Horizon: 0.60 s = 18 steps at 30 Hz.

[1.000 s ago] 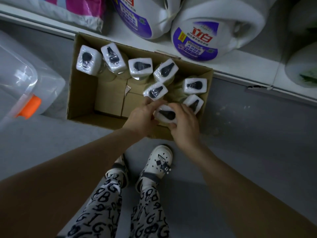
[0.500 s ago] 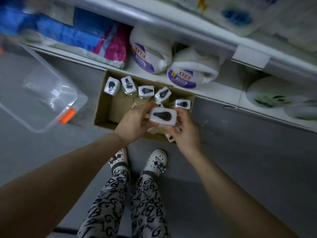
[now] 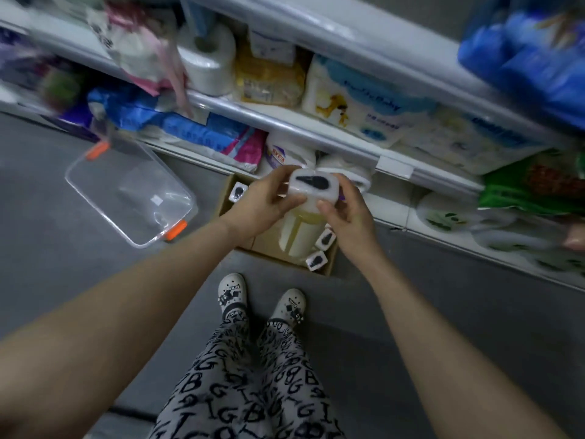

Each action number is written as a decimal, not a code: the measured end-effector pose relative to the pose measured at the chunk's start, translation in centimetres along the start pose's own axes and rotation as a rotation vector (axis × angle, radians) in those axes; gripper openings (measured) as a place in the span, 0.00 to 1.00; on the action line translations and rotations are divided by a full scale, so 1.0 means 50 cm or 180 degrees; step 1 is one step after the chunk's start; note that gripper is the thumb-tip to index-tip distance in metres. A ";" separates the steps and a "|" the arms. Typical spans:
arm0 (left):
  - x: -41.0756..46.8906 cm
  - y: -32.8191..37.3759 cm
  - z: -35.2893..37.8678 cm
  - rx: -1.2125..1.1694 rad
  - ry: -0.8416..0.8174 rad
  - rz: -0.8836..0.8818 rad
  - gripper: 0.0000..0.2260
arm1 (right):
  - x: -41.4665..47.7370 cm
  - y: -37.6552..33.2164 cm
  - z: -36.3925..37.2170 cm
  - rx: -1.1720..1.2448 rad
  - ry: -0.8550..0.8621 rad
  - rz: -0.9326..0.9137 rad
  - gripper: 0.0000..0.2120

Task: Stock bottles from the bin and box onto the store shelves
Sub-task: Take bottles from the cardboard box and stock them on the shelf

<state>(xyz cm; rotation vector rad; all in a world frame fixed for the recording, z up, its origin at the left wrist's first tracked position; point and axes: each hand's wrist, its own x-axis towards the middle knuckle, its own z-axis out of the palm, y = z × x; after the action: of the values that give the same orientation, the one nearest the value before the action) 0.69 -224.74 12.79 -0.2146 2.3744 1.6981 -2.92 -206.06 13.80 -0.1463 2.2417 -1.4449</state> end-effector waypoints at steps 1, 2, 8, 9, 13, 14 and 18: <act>-0.008 0.030 -0.012 0.0036 0.0001 0.0066 0.20 | -0.008 -0.026 -0.008 0.0019 0.0027 -0.0038 0.20; -0.016 0.061 -0.026 0.0090 -0.0006 0.0111 0.20 | -0.015 -0.052 -0.016 0.0023 0.0058 -0.0071 0.20; -0.056 0.217 -0.101 0.0319 0.0255 0.0495 0.19 | -0.044 -0.205 -0.066 -0.0001 0.0154 -0.0352 0.24; -0.063 0.244 -0.112 0.0361 0.0337 0.0566 0.19 | -0.050 -0.233 -0.076 0.0056 0.0137 -0.0421 0.22; -0.082 0.343 -0.152 0.0179 0.0488 0.0855 0.17 | -0.070 -0.345 -0.113 0.0147 0.0143 -0.0722 0.19; -0.086 0.371 -0.164 0.0176 0.0535 0.0935 0.18 | -0.074 -0.376 -0.123 0.0137 0.0179 -0.0812 0.18; -0.104 0.457 -0.208 0.0284 0.0809 0.1139 0.18 | -0.084 -0.465 -0.149 0.0041 0.0311 -0.1082 0.21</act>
<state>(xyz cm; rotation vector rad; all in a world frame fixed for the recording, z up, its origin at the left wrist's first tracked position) -0.72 -227.23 38.28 0.0139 2.8086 1.7974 -6.10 -208.71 38.23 -0.4825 2.3703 -1.6691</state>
